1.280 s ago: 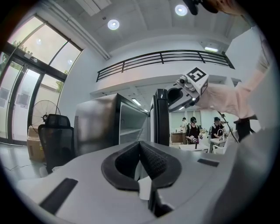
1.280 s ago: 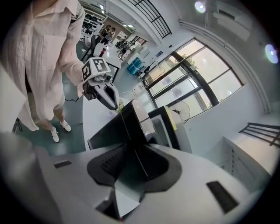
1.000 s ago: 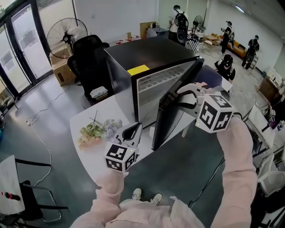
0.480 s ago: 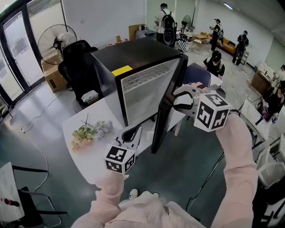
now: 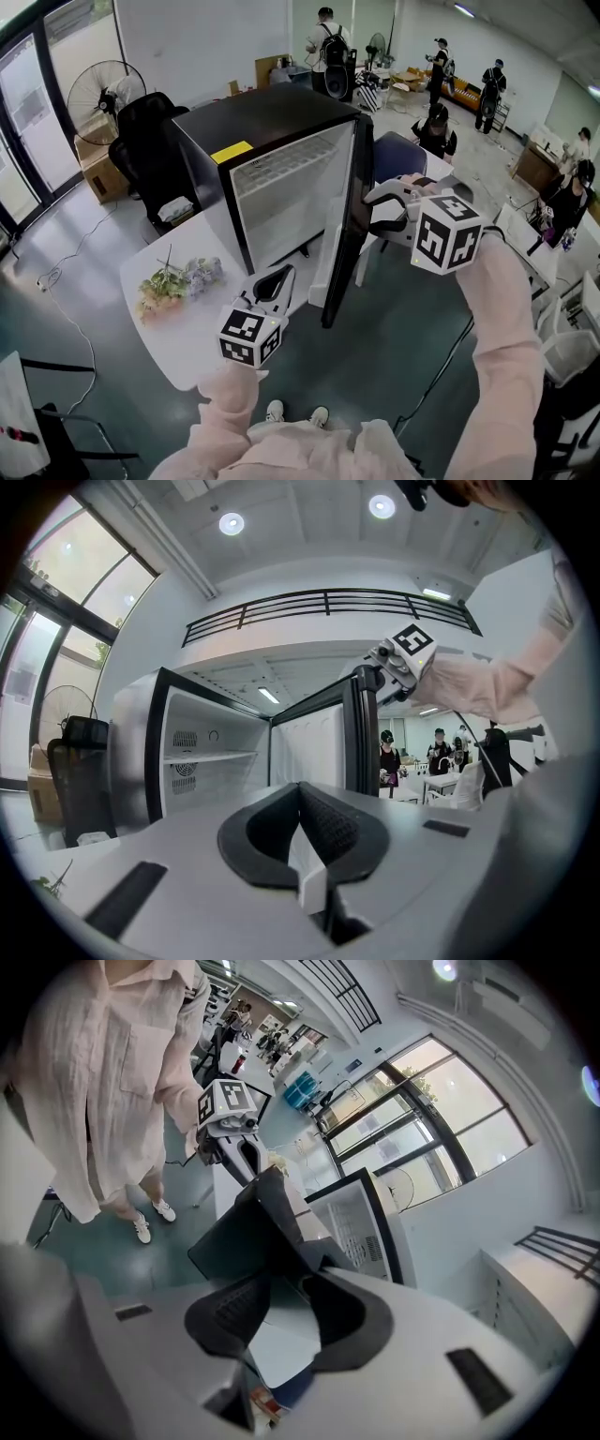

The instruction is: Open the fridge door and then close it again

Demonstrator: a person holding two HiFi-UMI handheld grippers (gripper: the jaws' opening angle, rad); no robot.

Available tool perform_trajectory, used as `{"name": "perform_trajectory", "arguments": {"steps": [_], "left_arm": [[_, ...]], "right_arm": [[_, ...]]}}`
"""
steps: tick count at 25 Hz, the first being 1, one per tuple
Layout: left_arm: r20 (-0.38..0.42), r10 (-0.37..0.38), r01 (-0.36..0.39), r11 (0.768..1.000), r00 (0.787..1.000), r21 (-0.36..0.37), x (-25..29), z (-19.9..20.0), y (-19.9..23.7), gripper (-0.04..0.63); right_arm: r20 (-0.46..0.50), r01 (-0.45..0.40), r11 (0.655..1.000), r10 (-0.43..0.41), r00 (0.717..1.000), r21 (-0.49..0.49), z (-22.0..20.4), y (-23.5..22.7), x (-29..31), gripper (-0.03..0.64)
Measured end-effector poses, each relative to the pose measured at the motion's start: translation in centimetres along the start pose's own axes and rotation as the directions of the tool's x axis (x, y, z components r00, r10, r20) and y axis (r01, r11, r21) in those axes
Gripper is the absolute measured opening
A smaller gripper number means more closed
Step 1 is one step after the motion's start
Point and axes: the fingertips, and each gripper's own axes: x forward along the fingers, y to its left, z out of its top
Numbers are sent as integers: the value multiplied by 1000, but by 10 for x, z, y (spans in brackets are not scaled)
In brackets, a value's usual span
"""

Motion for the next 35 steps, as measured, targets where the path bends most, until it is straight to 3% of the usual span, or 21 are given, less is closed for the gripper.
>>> {"name": "perform_trajectory", "arguments": {"steps": [20,28,35], "left_arm": [[-16,-10,10,1000,1000,11,27,-6,-41,11],[-26,-49,49,999,998,13,59,12,-89,11],[-33,-89,90,995,996,33,78,-4,-86,11]], "right_arm": [[-2,-42,997,42,999,-60,-72,37,-50,138],[-44,-55,994,51,998,-94,-119,43,-97,140],[-74,-37,996,30,997,-87,-141,50,-85,140]]}}
